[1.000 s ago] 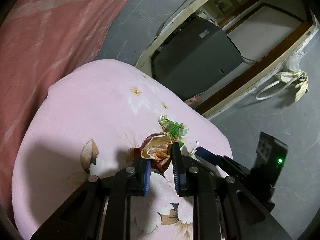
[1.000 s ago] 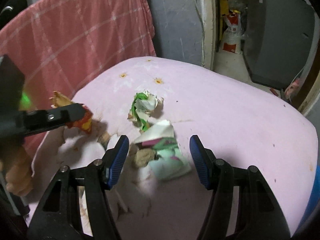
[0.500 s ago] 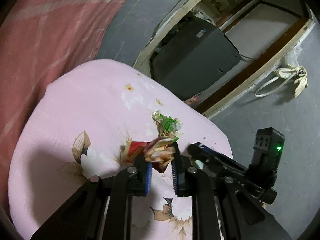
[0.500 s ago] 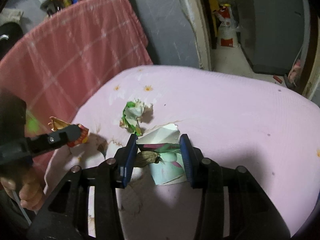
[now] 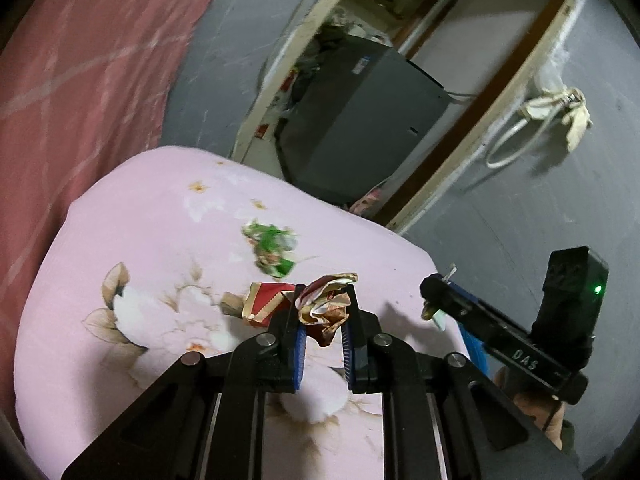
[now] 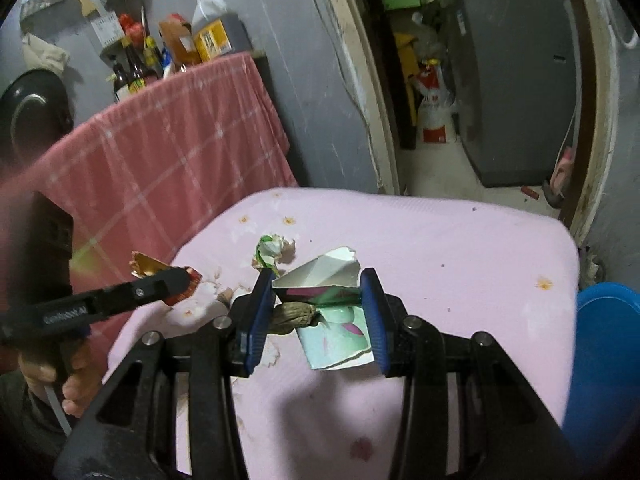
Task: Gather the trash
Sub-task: 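Close right tool on white-green paper while left tool holds wrapper, then carry wrapper in left tool while right tool carries paper toward blue bucket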
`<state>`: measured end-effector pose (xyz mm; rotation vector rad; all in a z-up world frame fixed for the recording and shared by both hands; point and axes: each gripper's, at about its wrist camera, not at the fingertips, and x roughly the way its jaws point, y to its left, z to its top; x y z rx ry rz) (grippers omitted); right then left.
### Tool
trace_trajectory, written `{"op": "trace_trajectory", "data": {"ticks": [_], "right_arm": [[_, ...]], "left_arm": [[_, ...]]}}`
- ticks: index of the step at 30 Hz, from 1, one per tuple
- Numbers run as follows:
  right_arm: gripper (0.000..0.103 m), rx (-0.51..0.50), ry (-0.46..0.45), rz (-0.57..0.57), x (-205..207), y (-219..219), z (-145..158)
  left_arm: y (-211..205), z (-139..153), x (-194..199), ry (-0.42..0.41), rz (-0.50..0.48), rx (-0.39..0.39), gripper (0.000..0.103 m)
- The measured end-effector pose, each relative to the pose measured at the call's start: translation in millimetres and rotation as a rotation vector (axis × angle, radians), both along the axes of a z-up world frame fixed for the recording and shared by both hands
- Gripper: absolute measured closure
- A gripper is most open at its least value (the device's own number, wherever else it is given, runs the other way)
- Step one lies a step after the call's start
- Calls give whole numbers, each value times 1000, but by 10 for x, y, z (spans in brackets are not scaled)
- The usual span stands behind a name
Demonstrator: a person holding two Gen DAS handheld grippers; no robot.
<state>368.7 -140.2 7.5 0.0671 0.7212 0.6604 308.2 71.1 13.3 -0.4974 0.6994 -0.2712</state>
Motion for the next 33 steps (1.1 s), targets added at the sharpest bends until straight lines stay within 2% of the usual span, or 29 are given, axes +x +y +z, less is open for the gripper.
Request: {"op": "trace_trajectory", "data": {"ticks": [8,15,19,24,28,33], "right_arm": [[61,52,-30,1,-166,-172,225],[61,121,-27,24,-293,-297,371],[60,102,-46,24,-348,-303,414],[60,2,-1,19,-356,-239,171],[60,-72,65,11,-325,-217,-160],[60,-151,109,-14,-264,-241,-416]], "left_arm": [[-241,172,-97,-57,-39,32,91],[-282,257,-136,-79,-56,35,91],[-256,259,-162,-81,-62,37,91],[-224,198,-168,-58,-65,57,91],[-156,55,-176,-23,-62,62,91],[-73,-137,-179,16,-58,58,91]]}}
